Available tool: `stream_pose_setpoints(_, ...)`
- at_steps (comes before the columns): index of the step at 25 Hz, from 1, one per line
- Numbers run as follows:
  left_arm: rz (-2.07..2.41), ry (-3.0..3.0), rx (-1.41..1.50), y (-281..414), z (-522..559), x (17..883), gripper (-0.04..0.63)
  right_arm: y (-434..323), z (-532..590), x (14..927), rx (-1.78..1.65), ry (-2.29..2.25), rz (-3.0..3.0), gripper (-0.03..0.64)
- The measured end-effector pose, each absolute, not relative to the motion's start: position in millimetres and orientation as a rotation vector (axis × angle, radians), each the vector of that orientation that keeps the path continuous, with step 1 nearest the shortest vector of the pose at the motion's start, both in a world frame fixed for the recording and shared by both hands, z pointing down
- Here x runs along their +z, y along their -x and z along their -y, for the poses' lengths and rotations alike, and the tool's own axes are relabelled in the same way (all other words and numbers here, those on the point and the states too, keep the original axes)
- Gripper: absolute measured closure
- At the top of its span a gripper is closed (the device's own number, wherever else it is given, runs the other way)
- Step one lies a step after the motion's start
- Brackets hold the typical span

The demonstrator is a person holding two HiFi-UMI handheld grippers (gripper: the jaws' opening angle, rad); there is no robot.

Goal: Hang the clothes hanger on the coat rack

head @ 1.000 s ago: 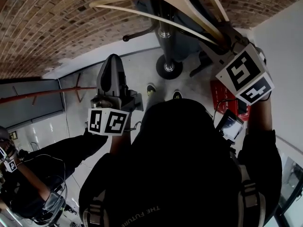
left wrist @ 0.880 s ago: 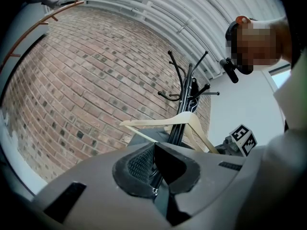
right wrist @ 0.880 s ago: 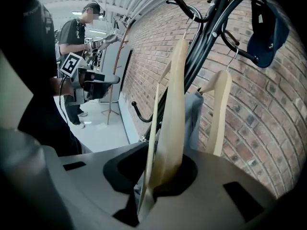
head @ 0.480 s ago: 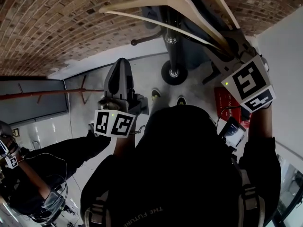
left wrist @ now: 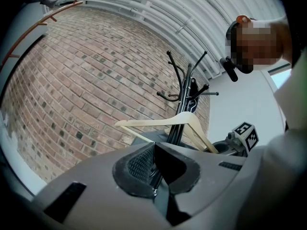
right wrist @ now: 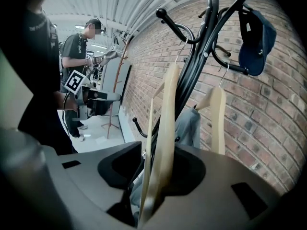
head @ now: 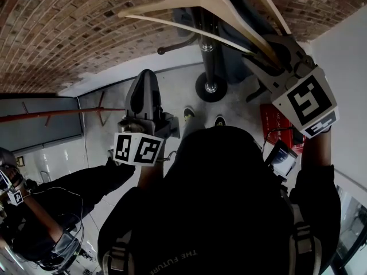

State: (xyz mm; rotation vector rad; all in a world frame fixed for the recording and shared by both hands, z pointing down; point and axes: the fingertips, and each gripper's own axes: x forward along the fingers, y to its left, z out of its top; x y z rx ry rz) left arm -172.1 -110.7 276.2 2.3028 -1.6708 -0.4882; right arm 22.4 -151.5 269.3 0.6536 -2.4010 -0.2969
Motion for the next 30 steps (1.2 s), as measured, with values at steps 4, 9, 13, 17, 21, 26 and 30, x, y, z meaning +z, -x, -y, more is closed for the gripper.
stream_pose_setpoints(4, 1.669, -2.306, -0.484, 170, 111, 275, 0.574, -24, 150, 254, -0.317, -0.683, 2.452, 0.472)
stream_pose_setpoints(9, 1.659, -2.312, -0.476, 167, 111, 275, 0.574, -31, 145, 235, -0.358, -0.712, 2.500, 0.471)
stream_pose_setpoints(13, 1.650, -2.319, -0.474, 166, 111, 275, 0.575, -38, 143, 219, -0.386, -0.766, 2.542, 0.472)
stream_pose_setpoints(17, 1.650, -2.324, -0.475, 164, 110, 276, 0.575, -52, 136, 197, -0.444, -0.832, 2.616, 0.472)
stream_pose_setpoints(21, 1.651, -2.328, -0.473, 160, 107, 278, 0.575, -61, 124, 170, -0.597, -0.902, 2.736, 0.472)
stream_pose_setpoints(26, 1.666, -2.328, -0.477, 161, 106, 280, 0.575, -72, 120, 161, -0.630, -1.016, 2.841, 0.566)
stream_pose_setpoints(30, 1.667, -2.334, -0.480, 160, 102, 279, 0.575, -81, 121, 169, -0.545, -1.076, 2.878, 0.594)
